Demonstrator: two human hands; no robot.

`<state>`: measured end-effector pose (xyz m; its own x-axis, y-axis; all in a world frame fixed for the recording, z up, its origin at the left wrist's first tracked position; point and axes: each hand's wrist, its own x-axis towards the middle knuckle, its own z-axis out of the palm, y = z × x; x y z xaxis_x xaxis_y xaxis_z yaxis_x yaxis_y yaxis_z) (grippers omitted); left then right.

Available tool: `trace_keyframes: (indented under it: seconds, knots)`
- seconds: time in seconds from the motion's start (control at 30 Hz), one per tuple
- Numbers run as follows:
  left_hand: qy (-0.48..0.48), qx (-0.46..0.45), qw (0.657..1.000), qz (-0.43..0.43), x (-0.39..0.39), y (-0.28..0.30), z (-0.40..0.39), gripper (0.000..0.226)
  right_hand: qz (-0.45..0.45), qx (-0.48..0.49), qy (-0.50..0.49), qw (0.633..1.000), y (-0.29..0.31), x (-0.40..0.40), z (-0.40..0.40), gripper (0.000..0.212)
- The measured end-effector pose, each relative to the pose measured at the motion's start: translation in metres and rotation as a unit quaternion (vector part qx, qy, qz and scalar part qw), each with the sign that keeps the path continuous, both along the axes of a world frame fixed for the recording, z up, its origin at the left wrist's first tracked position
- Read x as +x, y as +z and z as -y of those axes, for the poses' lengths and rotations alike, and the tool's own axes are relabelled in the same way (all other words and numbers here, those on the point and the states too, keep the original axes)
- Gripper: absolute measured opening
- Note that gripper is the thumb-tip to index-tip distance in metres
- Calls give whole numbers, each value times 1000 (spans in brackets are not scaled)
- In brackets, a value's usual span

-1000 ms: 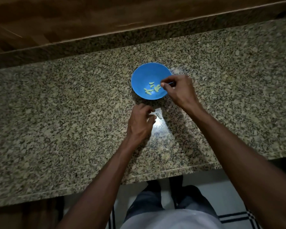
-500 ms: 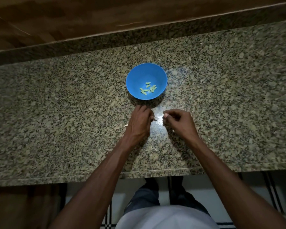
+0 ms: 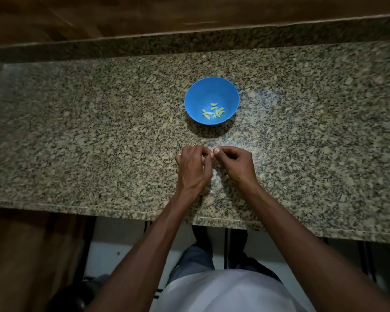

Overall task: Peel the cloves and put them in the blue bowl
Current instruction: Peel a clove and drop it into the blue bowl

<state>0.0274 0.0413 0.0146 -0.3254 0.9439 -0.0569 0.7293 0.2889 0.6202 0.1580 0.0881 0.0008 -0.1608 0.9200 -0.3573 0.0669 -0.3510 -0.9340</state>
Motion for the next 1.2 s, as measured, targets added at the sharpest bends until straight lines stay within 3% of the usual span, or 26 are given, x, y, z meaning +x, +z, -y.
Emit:
trace_keyframes:
  seconds: [0.13, 0.43, 0.53, 0.67, 0.73, 0.83, 1.03, 1.2]
  knots:
    - [57, -13, 998, 30, 16, 8, 9, 15, -5, -31, -38, 999, 2, -4, 9, 16]
    - [74, -59, 989, 117, 14, -1, 25, 22, 155, 121, 82, 977, 2, 6, 20, 6]
    - [84, -41, 985, 143, 6, 1, 25, 25, 183, 103, 70, 975, -1, 12, 18, 9]
    - [98, -34, 986, 131, -16, -4, 22, 7, 164, 68, 118, 977, -2, 18, 7, 12]
    - [103, -36, 986, 125, -25, -6, 22, 1, 200, 82, 145, 965, -2, 19, -1, 16]
    - [96, -19, 988, 119, -34, -7, 22, 12, 242, 99, 177, 949, -3, 18, -9, 19]
    - [76, 11, 993, 84, -45, -19, 24, 18, 359, 217, 232, 878, 4, 9, -14, 17]
    - [51, 8, 997, 58, -50, -30, 24, 14, 476, 323, 338, 745, 16, -8, -3, 10]
